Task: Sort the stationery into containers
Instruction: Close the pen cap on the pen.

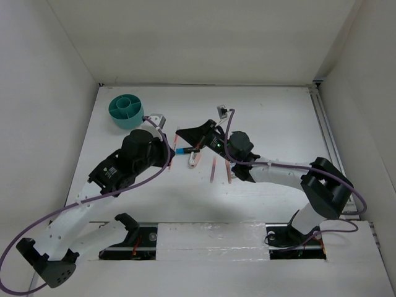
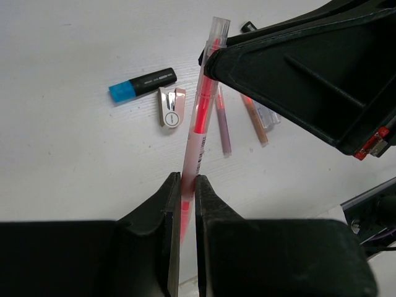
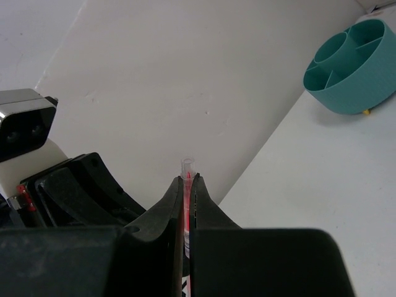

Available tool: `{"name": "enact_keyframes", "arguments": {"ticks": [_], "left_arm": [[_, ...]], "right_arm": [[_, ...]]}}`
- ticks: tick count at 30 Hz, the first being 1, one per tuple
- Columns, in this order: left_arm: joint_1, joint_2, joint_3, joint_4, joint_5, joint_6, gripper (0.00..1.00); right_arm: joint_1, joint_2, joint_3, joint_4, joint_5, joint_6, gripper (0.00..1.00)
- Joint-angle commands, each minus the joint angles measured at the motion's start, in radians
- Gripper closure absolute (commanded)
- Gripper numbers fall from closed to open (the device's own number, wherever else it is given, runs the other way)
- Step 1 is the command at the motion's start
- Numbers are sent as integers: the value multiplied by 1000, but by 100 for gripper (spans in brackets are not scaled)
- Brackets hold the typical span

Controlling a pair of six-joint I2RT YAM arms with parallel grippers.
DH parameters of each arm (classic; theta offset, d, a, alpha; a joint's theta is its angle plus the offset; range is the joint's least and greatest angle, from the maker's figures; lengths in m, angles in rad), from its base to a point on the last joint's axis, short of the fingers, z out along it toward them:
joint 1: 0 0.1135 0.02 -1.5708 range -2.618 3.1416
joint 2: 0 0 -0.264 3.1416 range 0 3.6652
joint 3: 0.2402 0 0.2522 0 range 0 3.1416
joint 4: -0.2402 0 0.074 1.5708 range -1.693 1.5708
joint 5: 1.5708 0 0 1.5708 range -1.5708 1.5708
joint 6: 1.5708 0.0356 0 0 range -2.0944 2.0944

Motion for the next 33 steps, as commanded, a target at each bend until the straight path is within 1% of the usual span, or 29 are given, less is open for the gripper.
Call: {"name": "enact_keyframes", "arguments": {"ticks": [1, 22, 28, 33], "left_arm": [[17, 4, 72, 183, -122, 12, 100], [17, -36, 62, 201, -94, 31, 100], [17, -36, 53, 201, -94, 31, 100], [17, -36, 44, 201, -82, 40, 100]], "right_arm": [[57, 2, 7, -83, -168, -27, 100], [86, 62, 35, -103, -168, -36, 100], [86, 62, 44, -112, -201, -45, 100], [86, 71, 65, -122, -265, -65, 100]]}}
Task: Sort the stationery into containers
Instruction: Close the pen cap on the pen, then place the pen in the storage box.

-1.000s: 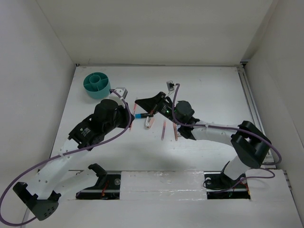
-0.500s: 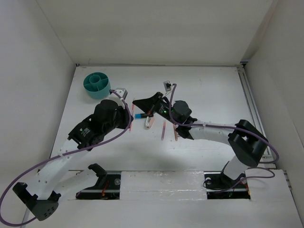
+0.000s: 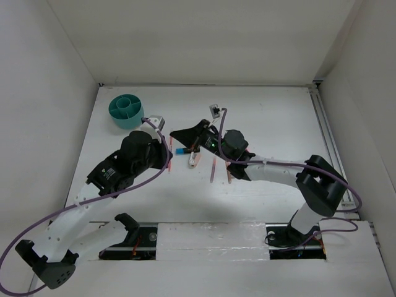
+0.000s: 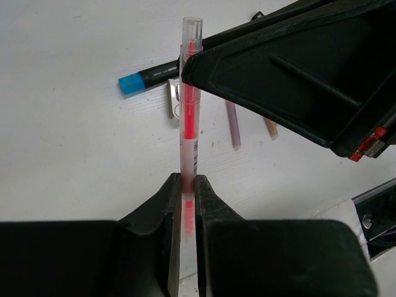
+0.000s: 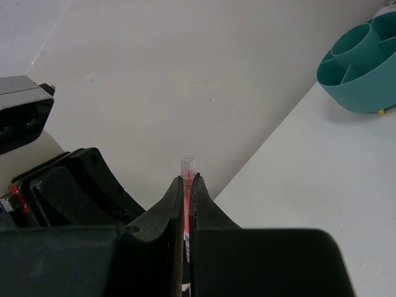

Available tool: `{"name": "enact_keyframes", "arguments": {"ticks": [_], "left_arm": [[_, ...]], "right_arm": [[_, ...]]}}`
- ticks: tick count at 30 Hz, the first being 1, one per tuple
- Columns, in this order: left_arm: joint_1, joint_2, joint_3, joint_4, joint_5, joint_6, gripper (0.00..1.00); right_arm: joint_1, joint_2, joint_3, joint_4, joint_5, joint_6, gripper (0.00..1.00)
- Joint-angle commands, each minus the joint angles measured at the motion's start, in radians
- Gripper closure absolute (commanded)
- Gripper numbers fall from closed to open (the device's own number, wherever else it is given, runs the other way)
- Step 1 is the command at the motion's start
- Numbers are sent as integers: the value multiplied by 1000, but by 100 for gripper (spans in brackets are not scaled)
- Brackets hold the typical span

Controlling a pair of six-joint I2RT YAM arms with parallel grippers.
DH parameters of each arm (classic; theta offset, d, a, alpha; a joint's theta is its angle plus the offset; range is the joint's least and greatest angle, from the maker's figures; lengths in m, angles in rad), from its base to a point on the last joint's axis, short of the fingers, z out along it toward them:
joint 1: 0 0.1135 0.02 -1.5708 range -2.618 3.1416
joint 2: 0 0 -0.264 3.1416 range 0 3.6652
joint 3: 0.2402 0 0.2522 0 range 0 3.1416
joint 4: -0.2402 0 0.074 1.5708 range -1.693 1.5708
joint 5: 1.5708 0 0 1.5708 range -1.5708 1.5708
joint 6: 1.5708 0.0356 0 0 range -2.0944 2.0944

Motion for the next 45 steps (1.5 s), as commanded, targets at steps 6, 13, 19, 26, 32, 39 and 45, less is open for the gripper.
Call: {"name": "enact_keyframes", "arguments": {"ticks": [6, 13, 19, 26, 32, 39, 45], "left_arm": [[16, -42, 26, 243, -72, 13, 100], [16, -52, 26, 234, -90, 13, 100], [16, -33, 26, 225, -110, 4, 100], [16, 10, 35, 214, -168, -5, 100], [16, 60, 122, 226, -277, 5, 100], [38, 201, 193, 432, -645, 91, 100], [270, 359, 285, 630, -588, 130, 100]], "right_arm": [[65, 22, 19, -120, -245, -38, 82], [65, -27, 9, -151, -236, -57, 68], [45, -62, -12, -175, -227, -66, 53], [-35, -166, -95, -175, -217, -66, 45], [-131, -295, -201, -197, -217, -75, 43], [-193, -424, -308, -226, -196, -95, 41], [-193, -502, -366, -244, -196, -95, 41]]}}
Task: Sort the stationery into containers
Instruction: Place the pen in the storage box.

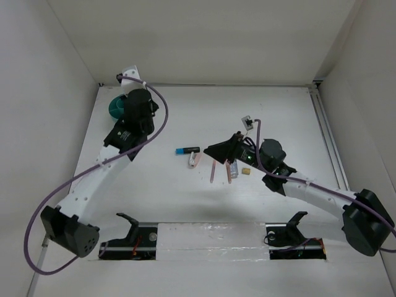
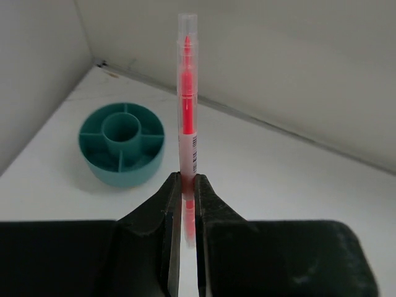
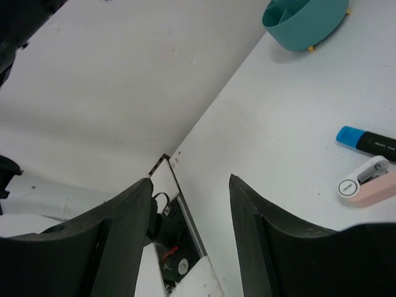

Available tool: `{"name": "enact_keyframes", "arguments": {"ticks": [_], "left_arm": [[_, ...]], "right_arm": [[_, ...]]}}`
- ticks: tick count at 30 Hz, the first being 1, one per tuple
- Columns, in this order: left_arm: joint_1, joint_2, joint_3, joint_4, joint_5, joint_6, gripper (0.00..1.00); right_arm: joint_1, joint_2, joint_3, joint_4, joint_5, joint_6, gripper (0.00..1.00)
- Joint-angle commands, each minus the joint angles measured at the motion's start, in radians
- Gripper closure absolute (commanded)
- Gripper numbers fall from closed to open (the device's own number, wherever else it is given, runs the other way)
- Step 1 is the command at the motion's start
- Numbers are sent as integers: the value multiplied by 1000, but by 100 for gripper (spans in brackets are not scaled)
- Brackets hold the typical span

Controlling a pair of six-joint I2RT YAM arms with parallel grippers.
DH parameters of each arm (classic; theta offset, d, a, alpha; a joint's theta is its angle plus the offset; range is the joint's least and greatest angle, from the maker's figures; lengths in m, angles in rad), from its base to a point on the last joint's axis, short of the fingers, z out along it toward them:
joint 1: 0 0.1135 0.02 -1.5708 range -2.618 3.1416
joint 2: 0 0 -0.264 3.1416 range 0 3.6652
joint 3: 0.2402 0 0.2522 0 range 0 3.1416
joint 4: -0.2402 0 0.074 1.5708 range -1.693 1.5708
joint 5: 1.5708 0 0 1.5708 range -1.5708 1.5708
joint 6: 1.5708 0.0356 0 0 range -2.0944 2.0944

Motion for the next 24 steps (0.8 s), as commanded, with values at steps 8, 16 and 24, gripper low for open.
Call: {"name": "enact_keyframes", "arguments": {"ticks": [8, 16, 24], "left_arm": [[332, 368, 277, 303, 48, 147, 100], [435, 573, 350, 396, 105, 164, 100], [453, 635, 283, 482, 80, 178, 100]], "right_arm": [[22, -230, -107, -104, 49, -30, 41], [45, -404, -177, -198, 94, -30, 39], [55, -439, -206, -232, 105, -39, 38]]}}
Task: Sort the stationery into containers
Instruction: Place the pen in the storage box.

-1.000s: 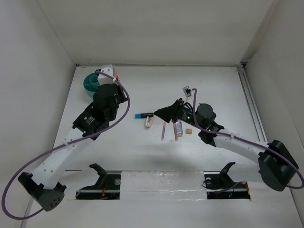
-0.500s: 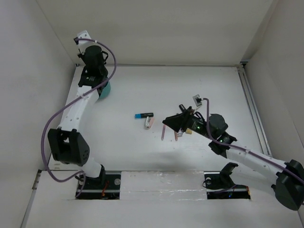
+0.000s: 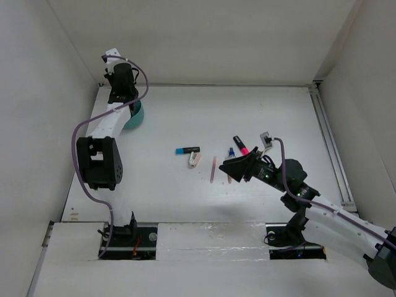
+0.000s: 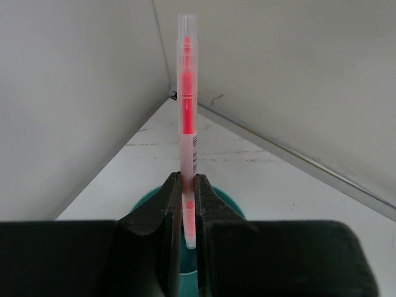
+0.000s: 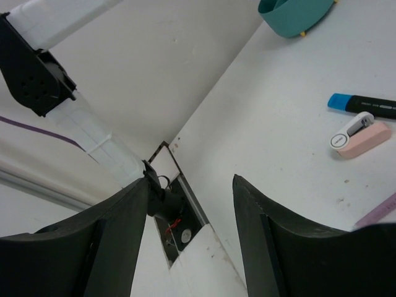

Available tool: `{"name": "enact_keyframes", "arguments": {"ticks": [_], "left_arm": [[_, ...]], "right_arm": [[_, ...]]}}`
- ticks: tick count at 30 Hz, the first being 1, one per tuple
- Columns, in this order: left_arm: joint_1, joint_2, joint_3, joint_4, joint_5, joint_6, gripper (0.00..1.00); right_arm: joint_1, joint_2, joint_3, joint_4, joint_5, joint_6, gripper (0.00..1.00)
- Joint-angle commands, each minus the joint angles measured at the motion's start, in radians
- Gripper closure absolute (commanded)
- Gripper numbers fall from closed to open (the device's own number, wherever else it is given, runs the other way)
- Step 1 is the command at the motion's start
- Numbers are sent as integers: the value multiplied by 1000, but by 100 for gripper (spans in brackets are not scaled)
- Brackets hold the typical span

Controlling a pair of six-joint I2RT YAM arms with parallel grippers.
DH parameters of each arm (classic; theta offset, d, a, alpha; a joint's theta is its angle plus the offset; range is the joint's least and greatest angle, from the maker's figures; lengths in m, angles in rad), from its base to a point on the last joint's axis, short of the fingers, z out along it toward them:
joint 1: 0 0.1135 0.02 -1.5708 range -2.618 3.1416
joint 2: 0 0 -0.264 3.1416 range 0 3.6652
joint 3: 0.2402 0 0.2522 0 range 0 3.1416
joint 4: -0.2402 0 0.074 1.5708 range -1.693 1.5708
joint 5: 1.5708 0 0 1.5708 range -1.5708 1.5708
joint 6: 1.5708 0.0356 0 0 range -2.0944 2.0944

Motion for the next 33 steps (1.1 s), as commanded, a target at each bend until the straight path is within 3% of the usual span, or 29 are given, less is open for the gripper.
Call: {"name": "enact_keyframes", "arguments": {"ticks": [1, 12, 33], "left_arm": [[2, -24, -25, 117, -8, 10, 100], [60, 20, -100, 147, 21, -72, 100], [60, 59, -119, 138, 73, -123, 100]], "right_arm": [[10, -10, -15, -4, 19, -27, 38], [10, 9, -24, -4, 19, -27, 38], [19, -2, -4, -13, 10, -27, 38]]}}
